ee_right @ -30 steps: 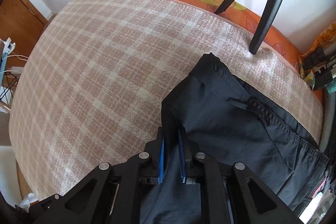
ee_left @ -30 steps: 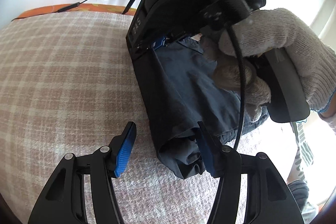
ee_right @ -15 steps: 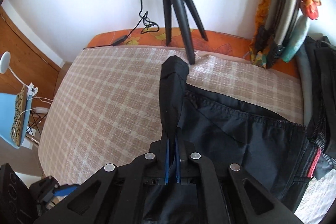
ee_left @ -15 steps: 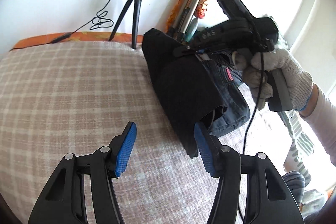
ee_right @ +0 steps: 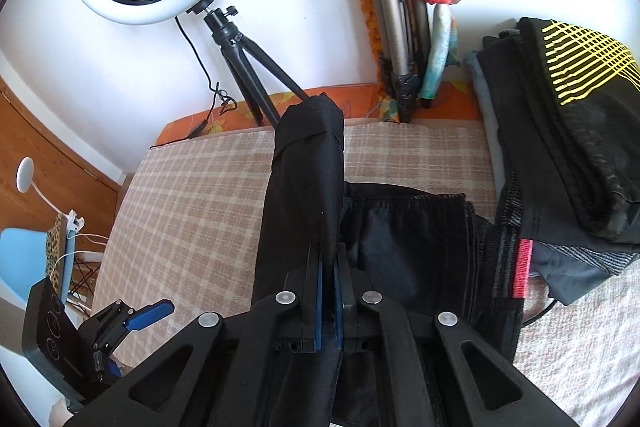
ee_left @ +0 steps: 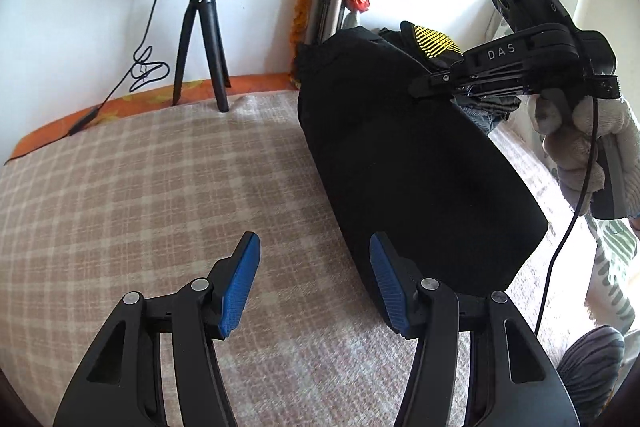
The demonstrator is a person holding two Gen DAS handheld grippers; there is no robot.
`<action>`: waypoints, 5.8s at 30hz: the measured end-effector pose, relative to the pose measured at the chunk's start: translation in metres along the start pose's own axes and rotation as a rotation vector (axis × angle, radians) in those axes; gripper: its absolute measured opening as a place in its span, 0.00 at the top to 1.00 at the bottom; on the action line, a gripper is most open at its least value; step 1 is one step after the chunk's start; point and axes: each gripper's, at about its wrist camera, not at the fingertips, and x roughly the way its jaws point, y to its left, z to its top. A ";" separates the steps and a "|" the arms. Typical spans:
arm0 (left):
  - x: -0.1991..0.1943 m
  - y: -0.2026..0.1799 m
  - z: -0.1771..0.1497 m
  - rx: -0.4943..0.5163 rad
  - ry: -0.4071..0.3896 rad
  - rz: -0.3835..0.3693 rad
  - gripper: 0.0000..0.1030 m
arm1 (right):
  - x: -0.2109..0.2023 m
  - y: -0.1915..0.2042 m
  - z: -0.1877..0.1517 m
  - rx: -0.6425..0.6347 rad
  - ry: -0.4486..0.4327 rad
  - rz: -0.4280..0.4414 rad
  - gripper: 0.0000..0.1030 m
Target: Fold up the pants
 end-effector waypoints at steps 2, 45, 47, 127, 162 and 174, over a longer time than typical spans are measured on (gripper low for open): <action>0.008 -0.009 0.004 0.024 -0.002 0.002 0.46 | -0.003 -0.009 -0.003 -0.003 0.001 -0.030 0.98; 0.090 -0.045 0.031 -0.087 0.166 -0.185 0.43 | 0.004 -0.136 -0.059 0.033 0.009 0.052 0.25; 0.097 -0.039 0.032 -0.148 0.188 -0.222 0.43 | 0.012 -0.145 -0.061 0.074 0.021 0.119 0.25; 0.051 -0.056 0.047 -0.187 0.019 -0.201 0.90 | -0.019 -0.080 -0.101 -0.062 -0.105 0.157 0.85; 0.000 -0.192 0.184 0.109 -0.231 -0.215 0.91 | -0.190 -0.132 -0.039 -0.090 -0.354 0.048 0.85; 0.065 -0.210 0.261 0.078 -0.236 -0.197 0.91 | -0.164 -0.196 0.043 -0.069 -0.363 0.040 0.85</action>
